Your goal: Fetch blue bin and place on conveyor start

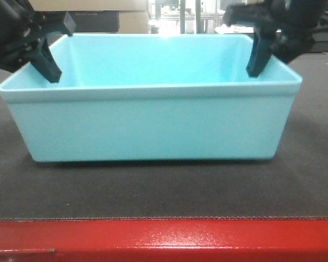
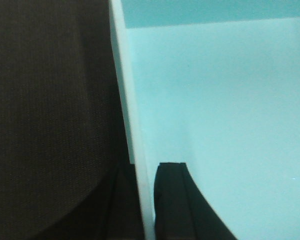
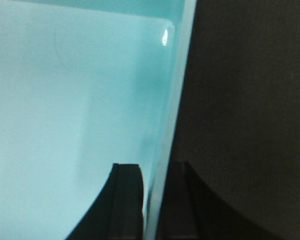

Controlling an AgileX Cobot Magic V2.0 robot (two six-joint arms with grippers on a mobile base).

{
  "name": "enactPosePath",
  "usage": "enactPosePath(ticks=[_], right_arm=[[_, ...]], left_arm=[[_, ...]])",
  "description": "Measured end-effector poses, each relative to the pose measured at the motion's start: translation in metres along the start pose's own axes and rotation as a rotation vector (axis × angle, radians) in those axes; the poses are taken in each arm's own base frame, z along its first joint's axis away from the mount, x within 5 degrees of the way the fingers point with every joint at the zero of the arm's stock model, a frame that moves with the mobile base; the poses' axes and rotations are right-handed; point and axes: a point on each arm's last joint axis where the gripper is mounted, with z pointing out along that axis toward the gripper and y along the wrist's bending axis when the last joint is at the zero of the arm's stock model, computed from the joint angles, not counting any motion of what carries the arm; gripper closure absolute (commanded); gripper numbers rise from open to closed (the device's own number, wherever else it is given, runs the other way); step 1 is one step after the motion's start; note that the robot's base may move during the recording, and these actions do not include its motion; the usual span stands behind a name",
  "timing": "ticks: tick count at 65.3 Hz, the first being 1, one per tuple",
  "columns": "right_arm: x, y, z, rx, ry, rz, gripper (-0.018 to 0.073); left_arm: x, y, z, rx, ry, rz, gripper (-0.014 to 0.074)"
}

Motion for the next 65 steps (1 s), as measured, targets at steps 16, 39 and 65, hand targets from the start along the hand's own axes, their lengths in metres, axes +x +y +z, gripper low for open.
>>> enactPosePath(ticks=[16,39,65], right_arm=[[-0.001,-0.001,0.001,0.007,-0.013,-0.013,0.0001],[-0.007,-0.011,-0.073,0.013,-0.213,0.000,0.0498],[0.056,-0.053,-0.115,0.152,-0.299,0.028,0.0721]], left_arm=[[-0.006,-0.001,-0.001,0.003,-0.013,0.001,0.0036],[-0.038,-0.005,-0.064,0.014,-0.127,0.014,0.0472],[0.001,0.049,-0.132,-0.149,-0.234,-0.063,0.0707]])
